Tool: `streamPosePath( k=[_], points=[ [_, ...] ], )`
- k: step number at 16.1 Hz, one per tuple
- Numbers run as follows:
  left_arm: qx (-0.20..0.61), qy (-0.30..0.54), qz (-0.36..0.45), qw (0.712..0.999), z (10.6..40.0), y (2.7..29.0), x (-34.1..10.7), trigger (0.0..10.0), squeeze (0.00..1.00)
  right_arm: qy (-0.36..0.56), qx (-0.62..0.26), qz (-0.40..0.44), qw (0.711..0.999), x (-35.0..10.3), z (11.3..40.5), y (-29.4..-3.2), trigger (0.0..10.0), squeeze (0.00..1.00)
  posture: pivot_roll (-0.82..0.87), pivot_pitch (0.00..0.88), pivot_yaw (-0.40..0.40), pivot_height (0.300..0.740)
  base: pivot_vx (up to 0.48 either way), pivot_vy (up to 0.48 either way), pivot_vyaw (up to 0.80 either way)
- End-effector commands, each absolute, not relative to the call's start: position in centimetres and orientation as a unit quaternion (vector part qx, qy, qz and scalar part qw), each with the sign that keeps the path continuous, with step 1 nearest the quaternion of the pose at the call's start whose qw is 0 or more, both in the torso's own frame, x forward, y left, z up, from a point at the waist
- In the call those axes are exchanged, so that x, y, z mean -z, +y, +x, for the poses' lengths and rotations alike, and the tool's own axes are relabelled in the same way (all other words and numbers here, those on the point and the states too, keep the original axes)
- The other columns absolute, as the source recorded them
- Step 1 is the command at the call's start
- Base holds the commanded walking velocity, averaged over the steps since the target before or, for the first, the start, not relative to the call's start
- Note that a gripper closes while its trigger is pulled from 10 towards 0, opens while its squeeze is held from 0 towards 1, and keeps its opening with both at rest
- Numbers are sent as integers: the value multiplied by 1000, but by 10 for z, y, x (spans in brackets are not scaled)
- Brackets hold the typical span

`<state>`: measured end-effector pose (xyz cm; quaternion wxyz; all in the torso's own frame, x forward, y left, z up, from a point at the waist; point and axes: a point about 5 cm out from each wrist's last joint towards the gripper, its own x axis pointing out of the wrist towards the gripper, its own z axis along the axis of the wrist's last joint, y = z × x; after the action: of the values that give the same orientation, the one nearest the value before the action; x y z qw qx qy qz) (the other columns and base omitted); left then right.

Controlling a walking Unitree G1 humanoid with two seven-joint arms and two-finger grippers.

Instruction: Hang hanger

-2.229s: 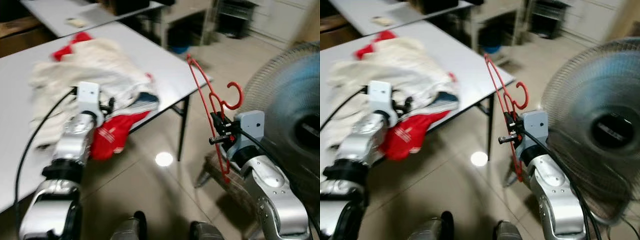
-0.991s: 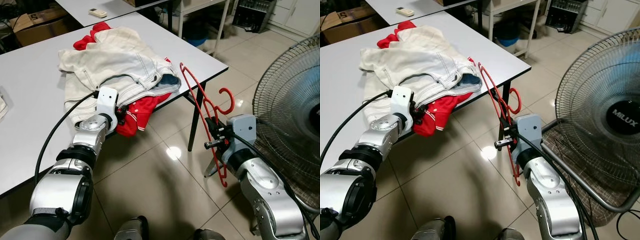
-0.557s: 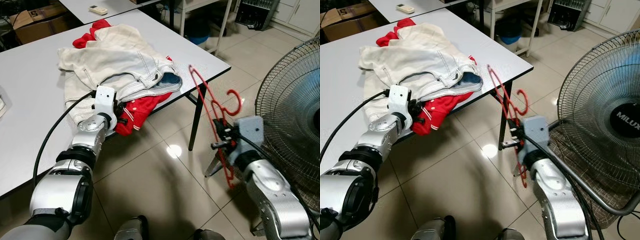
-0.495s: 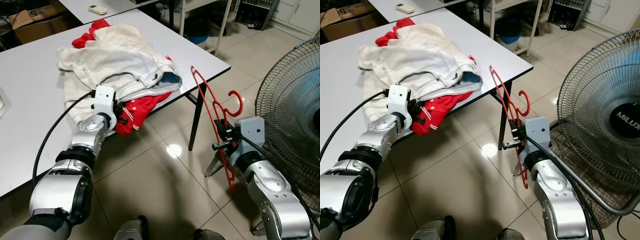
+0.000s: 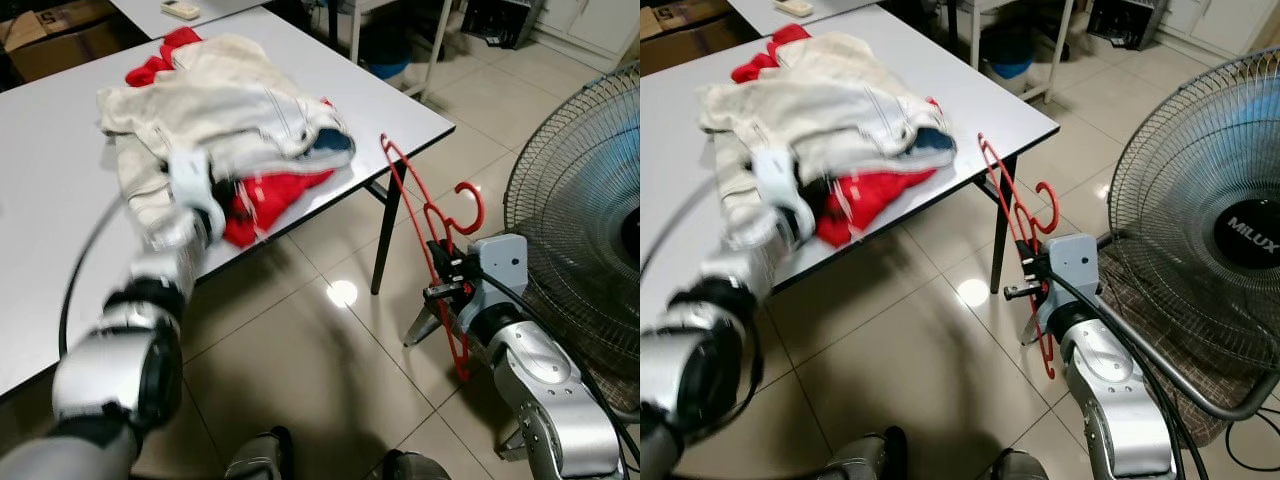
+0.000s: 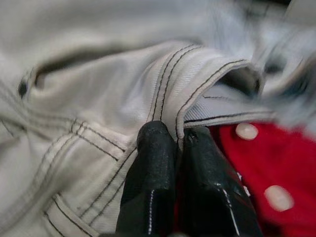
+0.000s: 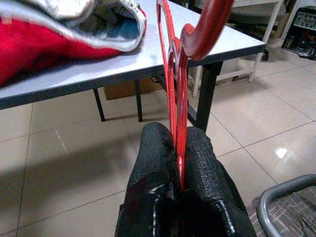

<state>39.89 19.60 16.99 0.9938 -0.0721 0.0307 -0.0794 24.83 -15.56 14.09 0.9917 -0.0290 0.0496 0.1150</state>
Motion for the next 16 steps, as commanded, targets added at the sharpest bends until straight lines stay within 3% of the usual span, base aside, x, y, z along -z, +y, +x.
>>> streamPosePath(
  k=[1,4,5,6,7,9,10,11,13,14,16],
  points=[
    [69,-48,-103,991,408,210,-216,0,0,52,-121,-31,991,-141,248,-153,10000,0,-129,136,54,740,0,0,0],
    [55,-158,-122,978,411,228,-283,0,0,39,-111,-26,993,-145,250,-154,10000,0,-127,134,62,740,0,0,0],
    [64,-159,-112,979,411,227,-283,0,0,41,-108,-26,993,-144,249,-155,10000,0,-126,134,65,740,0,0,0],
    [93,-83,-57,990,411,217,-250,0,0,48,-111,-29,992,-141,248,-154,10000,0,-126,134,65,740,0,0,0],
    [139,19,34,990,406,204,-204,1294,0,52,-115,-32,991,-139,246,-152,10000,0,-127,135,69,740,0,0,0],
    [185,95,110,972,395,196,-164,3020,0,54,-119,-35,991,-138,246,-151,10000,0,-128,136,70,740,0,0,0],
    [219,153,135,954,381,193,-130,3333,0,55,-121,-37,990,-138,245,-150,10000,0,-132,140,70,740,0,0,0],
    [238,155,130,950,376,195,-124,10000,0,56,-122,-38,990,-138,245,-151,10000,0,-128,141,64,740,0,0,0],
    [240,105,131,956,380,200,-142,10000,0,56,-124,-38,990,-138,246,-151,10000,0,-125,140,60,740,0,0,0],
    [238,81,134,959,382,201,-151,10000,1000,56,-124,-39,990,-138,246,-151,10000,0,-124,139,59,740,0,0,0],
    [232,26,122,965,387,203,-175,10000,1000,56,-127,-39,990,-138,247,-149,10000,0,-124,136,62,740,0,0,0]
  ],
)
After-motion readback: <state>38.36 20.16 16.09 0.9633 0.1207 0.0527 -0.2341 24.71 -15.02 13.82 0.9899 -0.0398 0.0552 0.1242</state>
